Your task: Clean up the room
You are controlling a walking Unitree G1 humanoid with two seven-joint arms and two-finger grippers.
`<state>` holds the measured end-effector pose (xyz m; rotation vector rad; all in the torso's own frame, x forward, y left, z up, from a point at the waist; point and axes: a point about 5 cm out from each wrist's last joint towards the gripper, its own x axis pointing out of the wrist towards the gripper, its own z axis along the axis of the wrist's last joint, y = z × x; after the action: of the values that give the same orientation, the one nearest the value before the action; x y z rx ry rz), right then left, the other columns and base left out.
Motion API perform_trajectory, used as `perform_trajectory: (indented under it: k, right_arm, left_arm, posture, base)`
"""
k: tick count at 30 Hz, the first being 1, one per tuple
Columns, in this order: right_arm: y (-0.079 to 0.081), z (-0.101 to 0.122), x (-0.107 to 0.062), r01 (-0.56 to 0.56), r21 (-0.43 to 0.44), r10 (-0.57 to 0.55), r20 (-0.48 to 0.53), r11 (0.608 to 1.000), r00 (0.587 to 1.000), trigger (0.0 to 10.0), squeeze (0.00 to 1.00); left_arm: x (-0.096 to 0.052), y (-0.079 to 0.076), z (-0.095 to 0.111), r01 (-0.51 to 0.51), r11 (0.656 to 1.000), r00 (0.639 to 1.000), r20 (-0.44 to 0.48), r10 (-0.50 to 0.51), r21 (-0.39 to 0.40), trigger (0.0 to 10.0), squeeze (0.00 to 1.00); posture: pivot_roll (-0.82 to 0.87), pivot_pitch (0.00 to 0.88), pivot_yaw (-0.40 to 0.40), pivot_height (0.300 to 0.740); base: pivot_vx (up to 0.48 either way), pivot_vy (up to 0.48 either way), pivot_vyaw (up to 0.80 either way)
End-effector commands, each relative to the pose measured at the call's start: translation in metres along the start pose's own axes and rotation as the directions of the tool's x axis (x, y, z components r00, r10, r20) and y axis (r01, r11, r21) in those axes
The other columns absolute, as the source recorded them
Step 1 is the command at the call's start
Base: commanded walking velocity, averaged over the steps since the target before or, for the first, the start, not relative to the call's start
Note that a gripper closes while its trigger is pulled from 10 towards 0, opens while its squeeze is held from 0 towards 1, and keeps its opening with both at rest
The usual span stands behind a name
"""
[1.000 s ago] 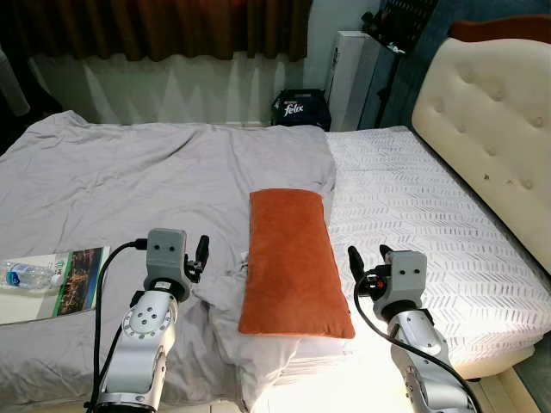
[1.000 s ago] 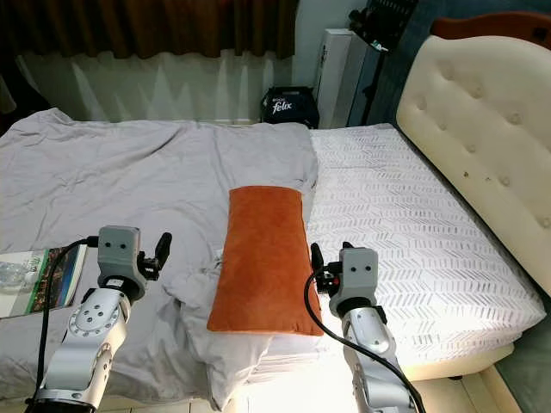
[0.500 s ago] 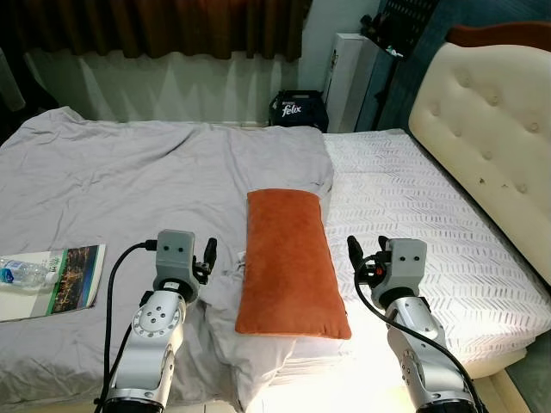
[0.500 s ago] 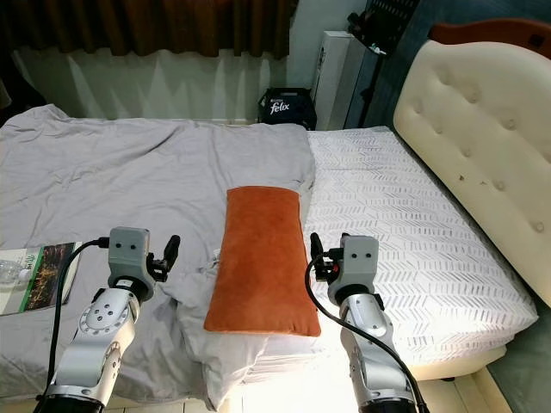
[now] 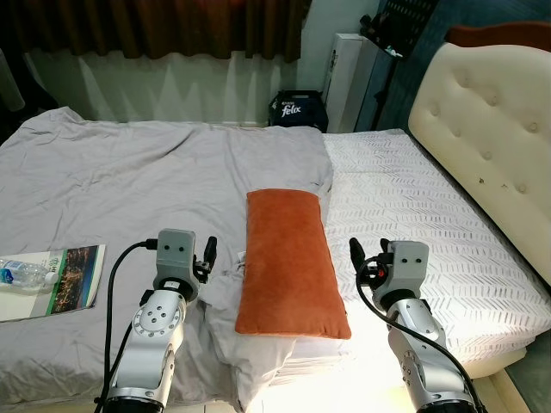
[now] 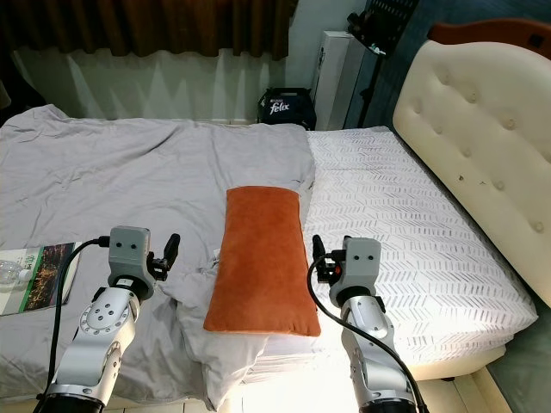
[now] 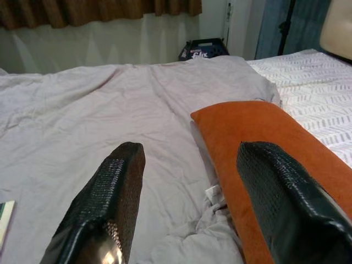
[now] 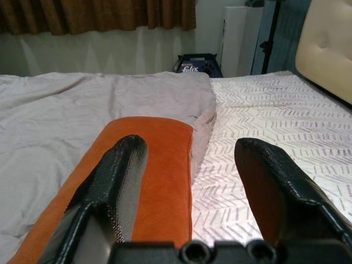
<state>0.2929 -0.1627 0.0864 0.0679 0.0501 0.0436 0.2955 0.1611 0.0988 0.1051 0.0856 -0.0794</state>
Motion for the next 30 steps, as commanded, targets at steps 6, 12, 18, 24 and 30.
perform_trajectory:
  k: [6, 12, 18, 24, 30]
  right_arm:
    - [-0.0021, -0.0004, 0.0003, 0.011, -0.002, -0.011, -0.005, 1.0, 1.0, 10.0, 0.0]
    - [-0.0019, -0.0012, 0.0002, 0.007, -0.006, -0.007, -0.008, 1.0, 1.0, 10.0, 0.0]
    - [-0.0019, -0.0015, -0.0003, 0.006, -0.01, -0.006, -0.011, 1.0, 1.0, 10.0, 0.0]
    - [0.0013, -0.0028, -0.0009, -0.018, -0.017, 0.018, -0.015, 1.0, 1.0, 10.0, 0.0]
    - [0.0023, -0.0039, -0.001, -0.017, -0.015, 0.017, -0.025, 1.0, 1.0, 10.0, 0.0]
  left_arm:
    - [0.0017, -0.0001, 0.0008, -0.01, 1.0, 1.0, 0.009, 0.01, -0.006, 10.0, 0.0]
    - [0.0016, -0.0009, 0.0004, -0.011, 1.0, 1.0, 0.006, 0.011, -0.018, 10.0, 0.0]
    - [0.0011, -0.0019, 0.0, -0.009, 0.999, 1.0, 0.006, 0.009, -0.031, 10.0, 0.0]
    - [0.0, -0.0015, 0.0014, -0.01, 1.0, 1.0, 0.022, 0.011, -0.026, 10.0, 0.0]
    - [0.0012, -0.0015, -0.0018, -0.02, 0.999, 1.0, -0.003, 0.02, -0.031, 10.0, 0.0]
  posture:
    - [0.04, 0.0, -0.063, 0.74]
    - [0.04, 0.0, -0.064, 0.74]
    - [0.03, 0.0, -0.066, 0.74]
    - [0.03, 0.0, -0.064, 0.74]
    - [0.03, 0.0, -0.064, 0.74]
  base:
    - [0.0, -0.286, 0.0]
    - [0.0, -0.153, 0.0]
    - [0.0, 0.0, 0.0]
    - [0.089, -0.132, 0.46]
    - [0.283, -0.246, 0.51]
